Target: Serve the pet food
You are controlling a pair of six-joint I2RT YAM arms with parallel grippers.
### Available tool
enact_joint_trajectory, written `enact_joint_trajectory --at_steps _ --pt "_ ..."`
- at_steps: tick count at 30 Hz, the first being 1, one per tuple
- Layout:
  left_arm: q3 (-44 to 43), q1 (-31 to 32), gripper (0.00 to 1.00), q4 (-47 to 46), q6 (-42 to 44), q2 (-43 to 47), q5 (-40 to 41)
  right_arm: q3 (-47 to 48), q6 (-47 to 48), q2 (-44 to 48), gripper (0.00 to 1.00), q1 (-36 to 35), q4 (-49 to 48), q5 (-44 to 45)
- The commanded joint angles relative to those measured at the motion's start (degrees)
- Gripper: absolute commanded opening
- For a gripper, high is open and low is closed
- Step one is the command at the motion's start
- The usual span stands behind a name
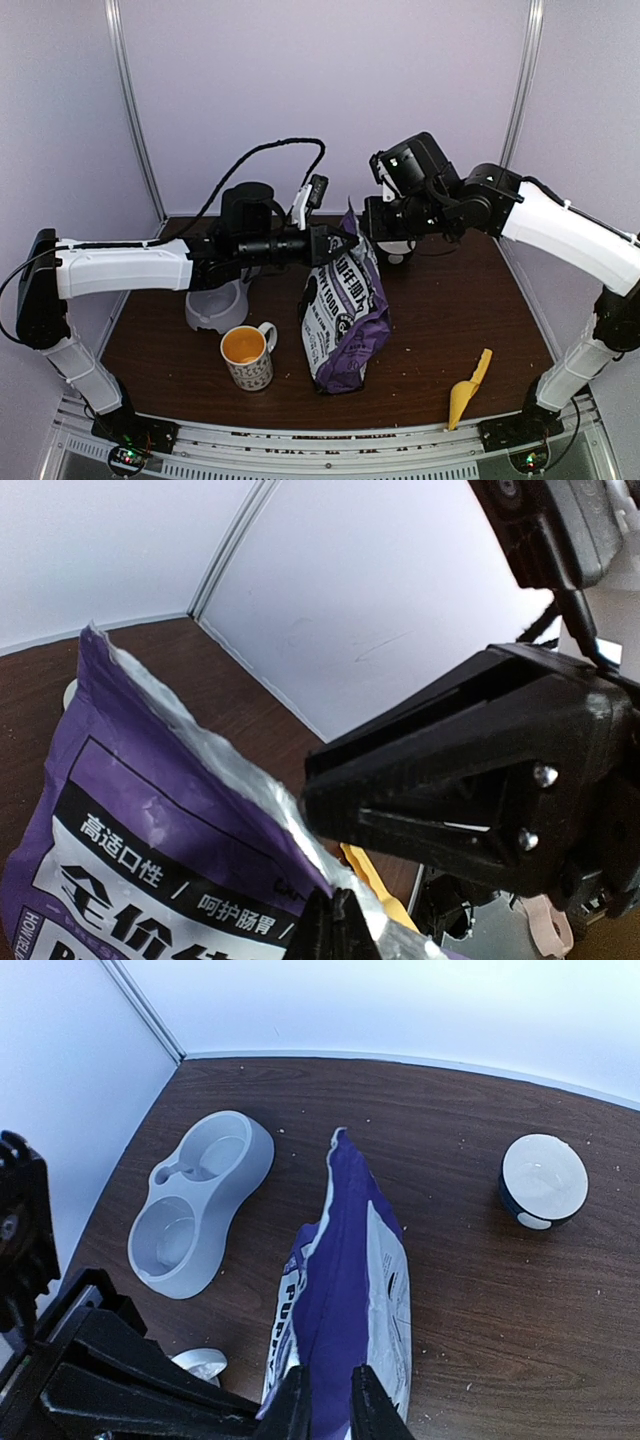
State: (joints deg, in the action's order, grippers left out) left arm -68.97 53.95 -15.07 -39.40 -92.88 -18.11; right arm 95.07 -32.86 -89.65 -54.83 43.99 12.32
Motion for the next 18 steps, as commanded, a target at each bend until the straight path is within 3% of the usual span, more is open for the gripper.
enact_joint_trajectory --at_steps 1,18 --pt "0.32 0.71 0.00 -4.63 -0.50 1.39 0.56 -1.45 -0.17 3.32 0.13 0.07 -2.74 -2.45" --pt "0.03 0.69 0.00 -5.32 -0.83 0.90 -0.04 -2.38 -0.63 2.19 0.13 -0.04 -1.65 -0.49"
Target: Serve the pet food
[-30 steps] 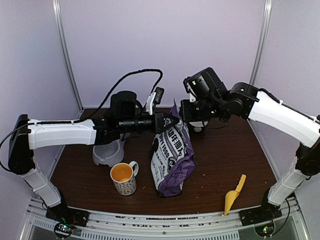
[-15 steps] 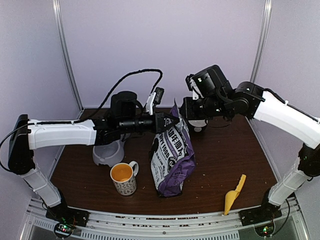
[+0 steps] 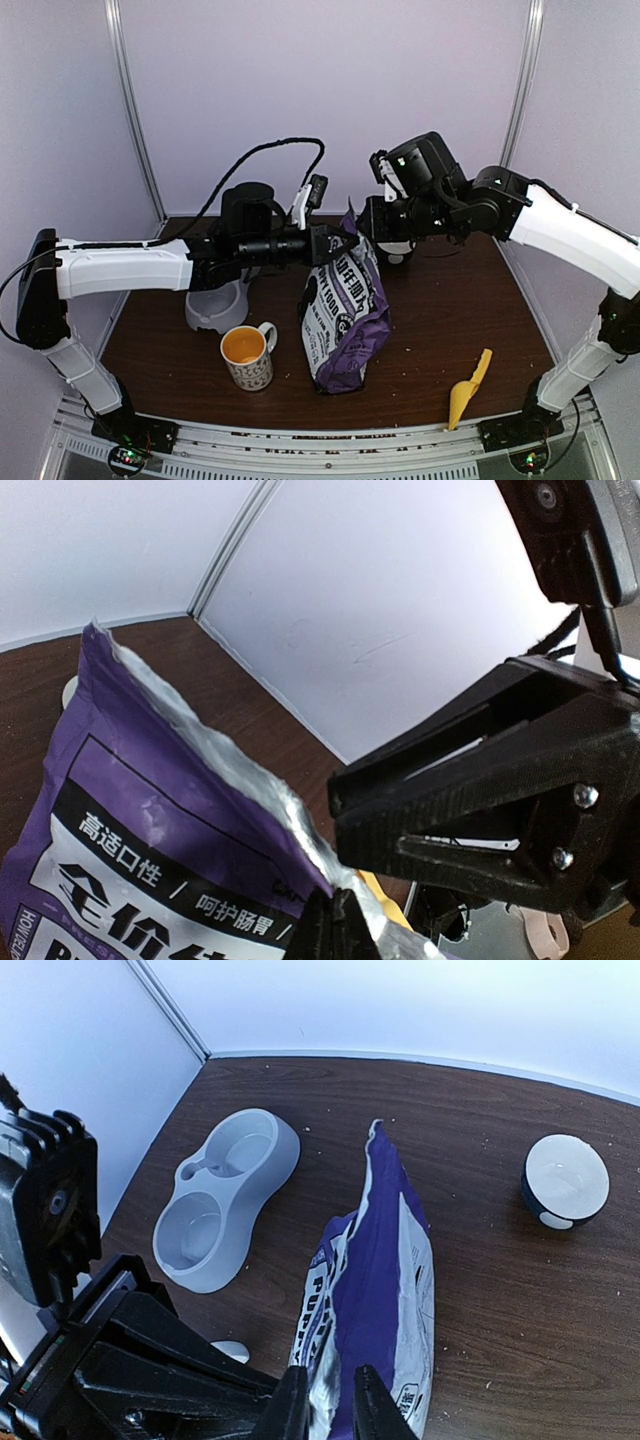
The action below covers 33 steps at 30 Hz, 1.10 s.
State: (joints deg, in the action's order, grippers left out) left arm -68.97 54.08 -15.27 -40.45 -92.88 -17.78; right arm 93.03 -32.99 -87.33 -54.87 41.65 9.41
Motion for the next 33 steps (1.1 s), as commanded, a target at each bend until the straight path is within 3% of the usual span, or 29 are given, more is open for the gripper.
enact_joint_trajectory --at_steps 1,33 --pt "0.06 0.58 0.00 -5.17 0.26 0.94 -0.34 -0.31 -0.49 -0.17 0.13 -0.03 0.78 2.58" --pt "0.33 0.54 0.00 -6.35 0.45 1.03 -1.20 0.74 0.02 -3.73 0.10 0.51 0.53 1.25"
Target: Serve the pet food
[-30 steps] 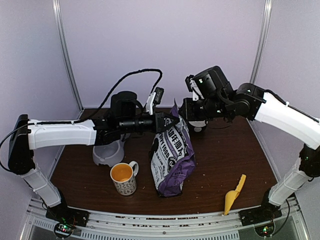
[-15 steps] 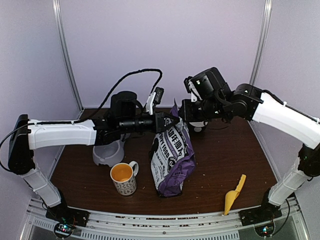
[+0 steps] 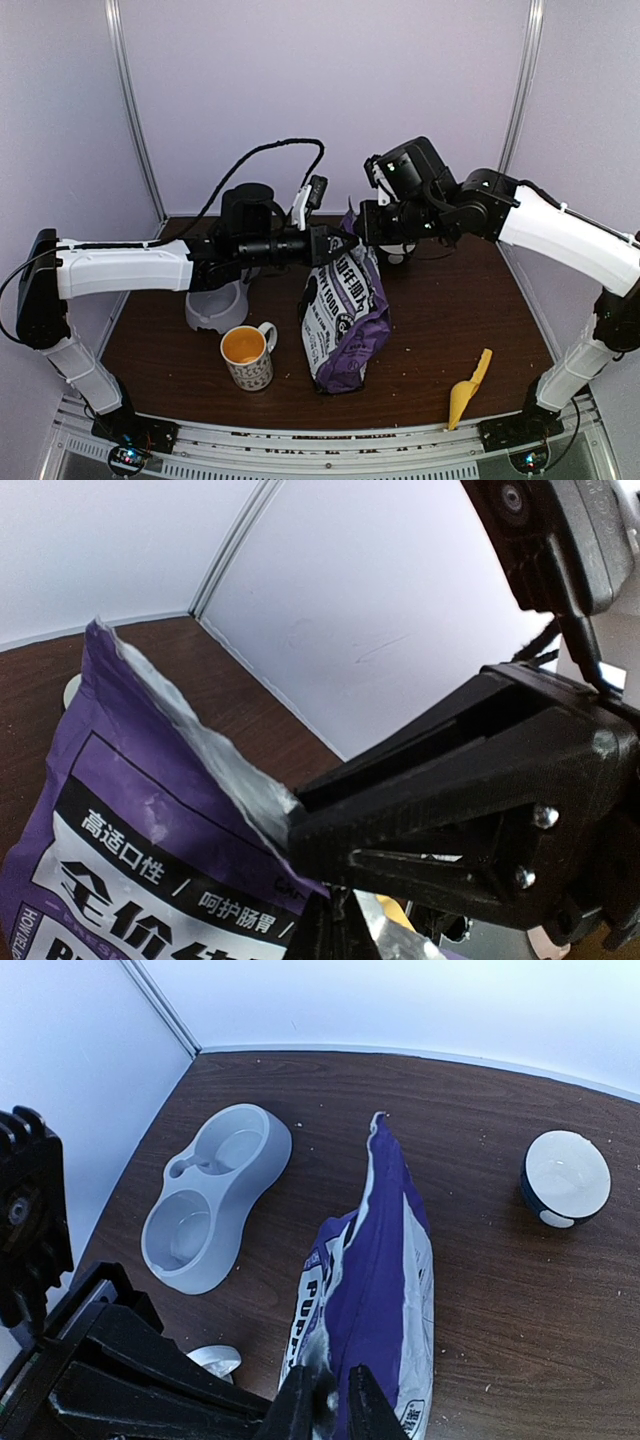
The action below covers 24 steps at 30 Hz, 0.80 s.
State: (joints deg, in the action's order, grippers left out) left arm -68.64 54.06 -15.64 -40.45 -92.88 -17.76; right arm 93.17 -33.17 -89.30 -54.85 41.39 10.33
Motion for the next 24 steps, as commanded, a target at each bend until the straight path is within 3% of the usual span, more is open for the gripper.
enact_joint_trajectory --at_steps 1,12,17,24 --pt "0.00 0.60 0.00 -5.99 0.48 0.98 -1.26 0.61 0.13 -1.90 0.10 0.51 0.80 0.27" --pt "0.24 0.60 0.00 -6.11 0.51 1.04 -1.03 2.19 0.55 -3.60 0.09 0.72 3.88 3.04" --pt "0.84 0.63 0.00 -5.99 0.52 1.65 0.74 2.02 0.71 -3.79 0.00 0.77 6.08 5.66" --pt "1.80 0.61 0.00 -5.35 -0.15 2.70 4.04 1.32 1.86 -4.17 0.00 0.76 6.92 7.45"
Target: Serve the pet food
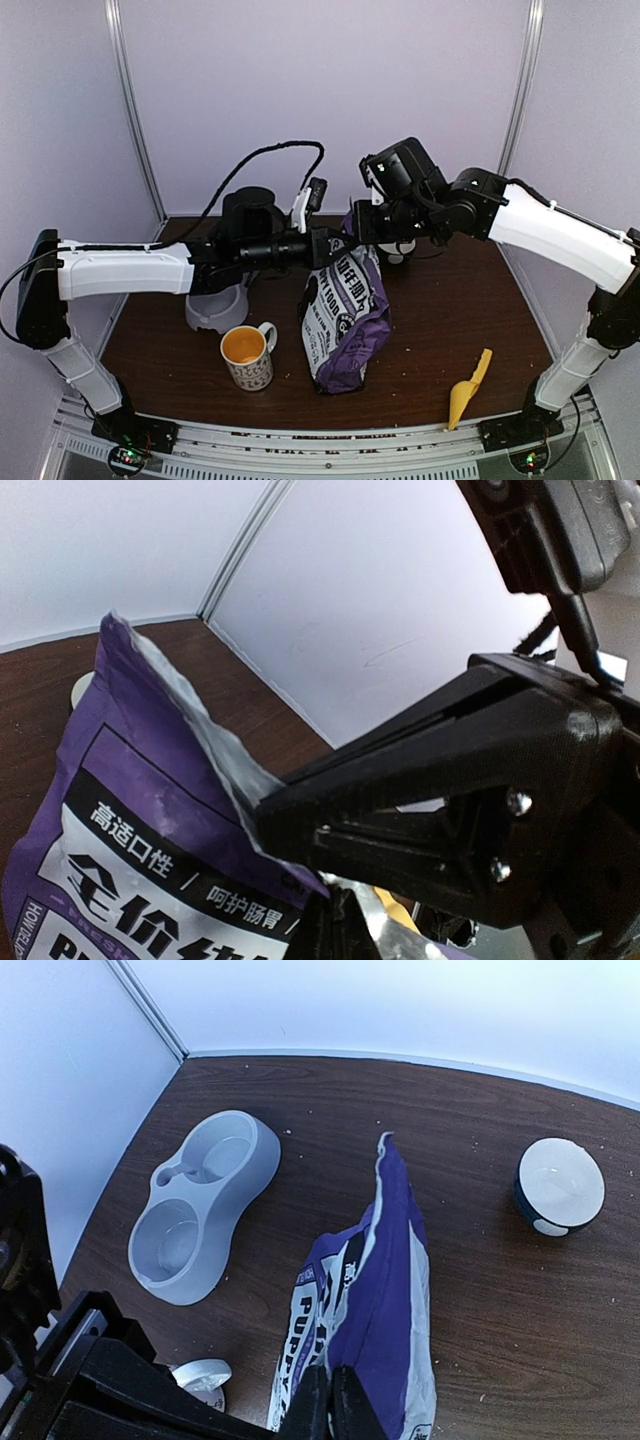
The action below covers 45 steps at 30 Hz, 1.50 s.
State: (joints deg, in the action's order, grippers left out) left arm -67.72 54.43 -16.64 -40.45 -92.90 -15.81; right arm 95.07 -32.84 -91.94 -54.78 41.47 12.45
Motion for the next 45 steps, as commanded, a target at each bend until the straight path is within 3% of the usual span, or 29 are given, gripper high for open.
enact_joint_trajectory --at_steps 1,23,33,38,45 --pt "1.15 0.23 0.00 -4.18 -0.48 2.91 2.89 -0.63 1.83 -1.69 0.00 0.65 7.08 5.80" --pt "4.99 0.23 0.00 -4.36 -2.29 5.95 11.14 -2.99 2.75 -4.17 0.00 0.75 15.43 21.84" --pt "4.75 0.23 0.00 -4.85 -2.27 5.52 10.08 -3.57 2.94 -3.93 0.00 0.98 13.84 20.77" --pt "1.81 0.06 0.00 -4.83 -1.91 4.00 4.86 -5.42 3.14 -0.70 0.00 1.30 8.61 15.01" --pt "-0.06 0.06 0.30 -6.36 -4.28 1.22 0.57 -10.19 2.62 6.48 0.00 2.51 -2.66 2.49"
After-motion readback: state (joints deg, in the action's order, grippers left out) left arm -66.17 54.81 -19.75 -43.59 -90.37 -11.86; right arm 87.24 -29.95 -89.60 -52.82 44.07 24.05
